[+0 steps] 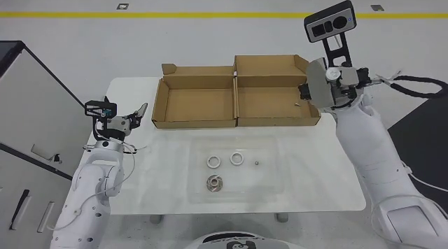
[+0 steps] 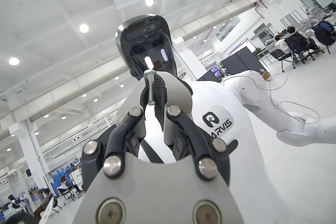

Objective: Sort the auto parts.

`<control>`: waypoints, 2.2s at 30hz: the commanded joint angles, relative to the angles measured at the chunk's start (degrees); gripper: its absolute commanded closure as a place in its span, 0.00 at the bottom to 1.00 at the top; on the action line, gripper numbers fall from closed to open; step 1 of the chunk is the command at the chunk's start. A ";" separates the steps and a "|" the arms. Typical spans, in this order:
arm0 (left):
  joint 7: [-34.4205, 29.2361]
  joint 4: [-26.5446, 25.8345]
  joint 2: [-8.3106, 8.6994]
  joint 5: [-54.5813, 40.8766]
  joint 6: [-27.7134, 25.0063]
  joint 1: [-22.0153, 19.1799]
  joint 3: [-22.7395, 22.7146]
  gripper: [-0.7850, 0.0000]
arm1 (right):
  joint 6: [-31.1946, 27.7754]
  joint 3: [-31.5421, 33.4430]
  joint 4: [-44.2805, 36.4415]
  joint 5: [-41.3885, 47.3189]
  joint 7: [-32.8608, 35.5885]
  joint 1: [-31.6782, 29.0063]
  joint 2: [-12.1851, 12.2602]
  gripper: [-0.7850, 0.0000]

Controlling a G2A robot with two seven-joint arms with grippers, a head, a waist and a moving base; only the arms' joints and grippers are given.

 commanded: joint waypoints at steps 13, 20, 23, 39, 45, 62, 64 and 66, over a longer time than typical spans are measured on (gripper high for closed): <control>0.00 0.00 0.00 0.00 0.00 0.00 0.00 0.00 | 10.83 17.46 3.62 -26.92 0.17 -5.15 3.82 1.00; 0.00 0.00 0.00 0.00 0.00 0.00 0.00 0.00 | 16.34 22.76 1.85 -56.24 0.37 -5.37 6.64 1.00; 0.00 0.00 0.00 0.00 0.00 0.00 0.00 0.00 | 17.14 21.72 0.60 -68.66 0.99 -4.63 7.54 1.00; 0.00 0.00 0.00 0.00 0.00 0.00 0.00 0.00 | 13.14 -0.31 7.67 -111.75 -0.11 6.17 7.67 1.00; 0.00 0.00 0.00 0.00 0.00 0.00 0.00 0.00 | 12.34 -8.65 15.51 -118.77 -1.70 10.68 6.13 1.00; 0.00 0.00 0.00 0.00 0.00 0.00 0.00 0.00 | 13.34 -25.05 37.01 -124.19 -7.73 18.17 -0.29 1.00; 0.00 0.00 0.00 0.00 0.00 0.00 0.00 0.00 | 13.43 -26.39 39.44 -124.29 -8.38 18.90 -1.17 1.00; 0.00 0.00 0.00 0.00 0.00 0.00 0.00 0.00 | 13.56 -27.56 41.75 -124.34 -9.12 19.55 -2.03 1.00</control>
